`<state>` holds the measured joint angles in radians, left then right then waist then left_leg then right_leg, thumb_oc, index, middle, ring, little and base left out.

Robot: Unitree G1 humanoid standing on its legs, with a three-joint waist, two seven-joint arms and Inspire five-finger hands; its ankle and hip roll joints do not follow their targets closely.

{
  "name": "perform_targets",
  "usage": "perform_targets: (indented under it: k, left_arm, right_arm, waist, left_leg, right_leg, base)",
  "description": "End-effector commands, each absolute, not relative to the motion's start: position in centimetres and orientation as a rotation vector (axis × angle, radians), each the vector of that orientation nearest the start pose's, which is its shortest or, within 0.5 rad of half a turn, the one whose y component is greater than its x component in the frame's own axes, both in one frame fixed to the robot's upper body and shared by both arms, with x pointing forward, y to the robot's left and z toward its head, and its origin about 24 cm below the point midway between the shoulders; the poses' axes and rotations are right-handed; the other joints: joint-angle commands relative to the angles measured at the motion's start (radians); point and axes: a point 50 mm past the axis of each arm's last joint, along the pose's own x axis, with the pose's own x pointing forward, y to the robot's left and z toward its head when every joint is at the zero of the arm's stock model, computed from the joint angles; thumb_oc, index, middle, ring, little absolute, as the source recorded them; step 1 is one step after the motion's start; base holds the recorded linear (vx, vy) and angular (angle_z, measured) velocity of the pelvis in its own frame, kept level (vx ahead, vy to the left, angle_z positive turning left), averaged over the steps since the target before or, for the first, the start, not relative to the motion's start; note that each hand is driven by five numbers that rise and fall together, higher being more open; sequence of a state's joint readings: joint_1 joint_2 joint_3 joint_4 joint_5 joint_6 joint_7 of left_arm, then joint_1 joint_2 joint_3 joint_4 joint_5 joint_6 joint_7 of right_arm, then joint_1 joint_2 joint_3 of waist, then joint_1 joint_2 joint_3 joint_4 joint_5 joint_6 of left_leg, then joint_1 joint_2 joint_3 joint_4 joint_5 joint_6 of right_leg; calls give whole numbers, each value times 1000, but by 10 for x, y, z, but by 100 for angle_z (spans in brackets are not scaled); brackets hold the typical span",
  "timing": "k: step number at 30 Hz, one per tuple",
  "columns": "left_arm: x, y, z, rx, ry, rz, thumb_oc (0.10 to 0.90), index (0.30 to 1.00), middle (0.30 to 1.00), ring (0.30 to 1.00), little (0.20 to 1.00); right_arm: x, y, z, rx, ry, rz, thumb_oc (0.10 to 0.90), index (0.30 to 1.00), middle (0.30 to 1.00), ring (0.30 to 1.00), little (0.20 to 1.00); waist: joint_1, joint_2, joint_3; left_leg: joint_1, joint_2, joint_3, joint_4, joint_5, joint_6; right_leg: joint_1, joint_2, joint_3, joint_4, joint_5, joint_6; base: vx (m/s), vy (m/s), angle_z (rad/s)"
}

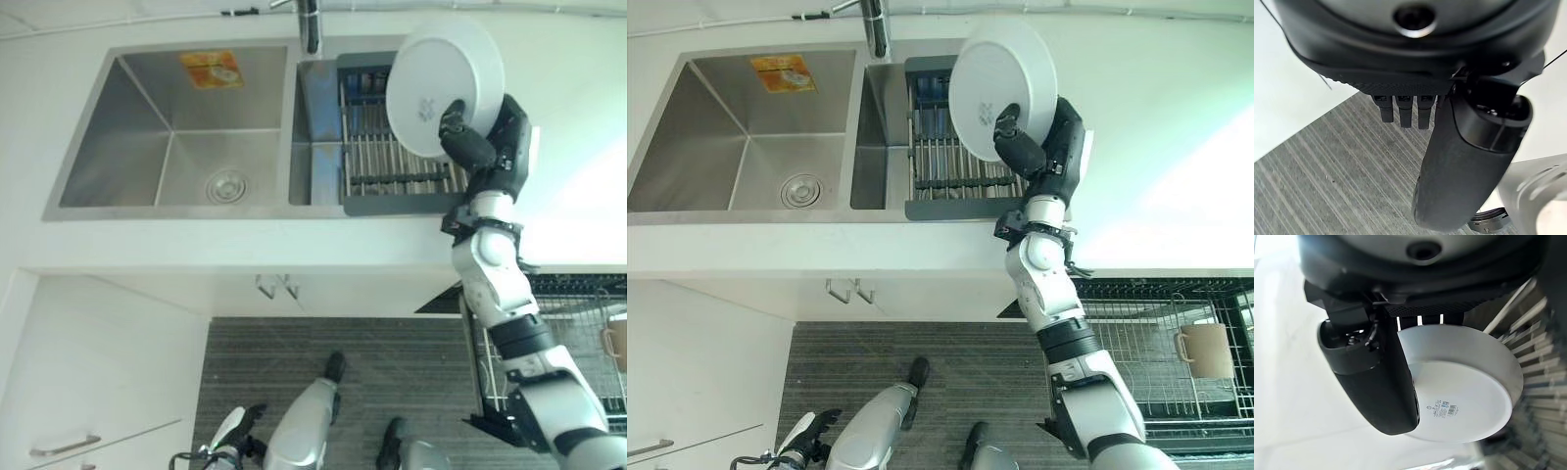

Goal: Place the dishes in the dishwasher.

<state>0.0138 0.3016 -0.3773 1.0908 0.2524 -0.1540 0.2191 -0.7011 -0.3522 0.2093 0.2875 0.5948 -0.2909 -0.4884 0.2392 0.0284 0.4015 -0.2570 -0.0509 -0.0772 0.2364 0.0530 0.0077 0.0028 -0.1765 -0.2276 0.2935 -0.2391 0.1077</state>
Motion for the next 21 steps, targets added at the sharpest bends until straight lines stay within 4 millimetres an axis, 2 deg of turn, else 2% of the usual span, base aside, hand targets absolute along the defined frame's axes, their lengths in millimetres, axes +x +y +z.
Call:
perform_targets:
  k: [1, 7, 12, 16, 19, 20, 21]
  left_arm:
    - [99, 240, -148, 841, 953, -187, 800, 900, 900, 900, 900]
    - [90, 244, -155, 778, 1104, -136, 800, 900, 900, 900, 900]
    - [85, 246, -158, 736, 1178, -107, 800, 900, 900, 900, 900]
    - [83, 246, -159, 699, 1197, -94, 800, 900, 900, 900, 900]
    - [80, 248, -159, 606, 1224, 21, 800, 900, 900, 900, 900]
    - [80, 251, -158, 591, 1225, 48, 800, 900, 900, 900, 900]
    - [85, 255, -157, 582, 1216, 68, 800, 900, 900, 900, 900]
  right_arm:
    - [315, -146, 270, 488, -959, 52, 400, 300, 300, 300, 300]
    - [299, -134, 276, 483, -1048, 87, 400, 300, 300, 300, 300]
    - [284, -141, 280, 443, -1107, 59, 400, 300, 300, 300, 300]
    - [273, -156, 277, 388, -1121, 26, 400, 300, 300, 300, 300]
    - [270, -171, 269, 332, -1084, -23, 400, 300, 300, 300, 300]
    - [269, -177, 266, 316, -1069, -40, 400, 300, 300, 300, 300]
    - [267, -193, 258, 284, -1039, -70, 400, 300, 300, 300, 300]
  waist:
    - [-8, -15, -137]
    - [-57, -38, -188]
    - [-104, -51, -206]
    - [-153, -58, -217]
    - [-188, -62, -226]
    - [-204, -63, -229]
    - [-238, -66, -236]
  left_leg:
    - [71, 103, 23, 64, -217, -65]
    - [116, 130, 83, 64, -246, -61]
    - [144, 152, 122, 64, -264, -63]
    - [161, 172, 156, 64, -276, -67]
    - [173, 182, 177, 64, -283, -67]
    - [179, 186, 185, 64, -284, -68]
    - [191, 196, 204, 64, -285, -68]
  right_leg:
    - [-77, -46, -17, 7, 46, 26]
    - [-70, -29, 23, 7, 46, 29]
    - [-65, -15, 52, 7, 43, 29]
    - [-72, -2, 83, 7, 45, 31]
    - [-76, 10, 111, 7, 46, 33]
    - [-79, 15, 125, 7, 48, 34]
    - [-86, 26, 154, 7, 51, 34]
  base:
    - [-38, -77, -19]
    - [-55, -70, -48]
    - [-84, -95, -51]
    - [-76, -82, -51]
    - [-32, -75, -58]
    - [-18, -86, -90]
    - [-17, -89, -57]
